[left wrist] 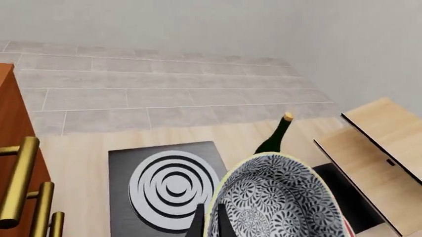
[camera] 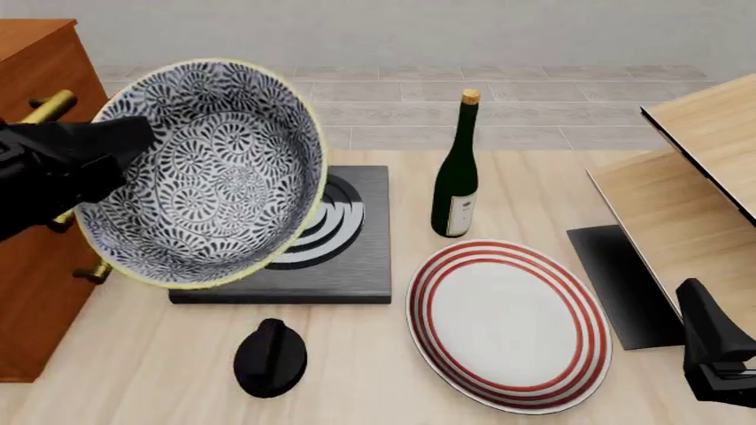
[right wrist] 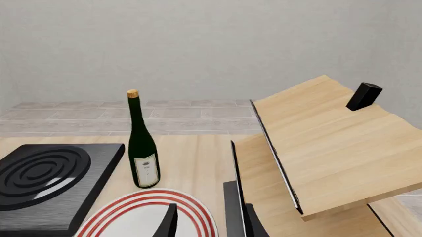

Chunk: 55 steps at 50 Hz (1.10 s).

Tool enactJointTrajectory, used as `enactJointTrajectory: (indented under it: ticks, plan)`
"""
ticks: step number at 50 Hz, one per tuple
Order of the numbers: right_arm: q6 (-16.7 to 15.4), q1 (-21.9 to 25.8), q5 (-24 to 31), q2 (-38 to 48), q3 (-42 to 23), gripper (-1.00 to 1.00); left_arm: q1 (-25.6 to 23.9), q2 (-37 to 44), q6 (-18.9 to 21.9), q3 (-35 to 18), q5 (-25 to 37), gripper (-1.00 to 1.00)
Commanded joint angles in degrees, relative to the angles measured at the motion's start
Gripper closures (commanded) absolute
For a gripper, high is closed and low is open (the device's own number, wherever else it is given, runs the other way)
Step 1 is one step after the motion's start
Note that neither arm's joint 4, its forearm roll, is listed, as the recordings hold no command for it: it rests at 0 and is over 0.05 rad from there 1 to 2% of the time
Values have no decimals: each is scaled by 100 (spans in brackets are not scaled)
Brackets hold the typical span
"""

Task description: Put the bowl on the top of the cabinet.

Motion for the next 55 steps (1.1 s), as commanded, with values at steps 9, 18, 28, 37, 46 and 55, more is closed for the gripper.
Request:
enactJointTrajectory:
  ticks: [9, 18, 28, 37, 46, 55]
  plan:
    - [1, -1, -1, 3, 0, -100, 200, 1064, -372, -592, -621, 100]
    - [0, 1, 0, 0, 0, -100, 256, 1334, -295, -787, -754, 100]
    - [1, 0, -1, 2, 0, -100, 150, 1942, 205, -1407, -308, 100]
    - [0, 1, 1, -2, 0, -100, 543, 2373, 448, -2089, 431, 100]
    - [0, 1, -1, 1, 0, -100, 1075, 2416, 285, -2418, 765, 100]
    - [-1, 0, 0, 0, 0, -100, 1507, 2403, -16, -2642, 990, 100]
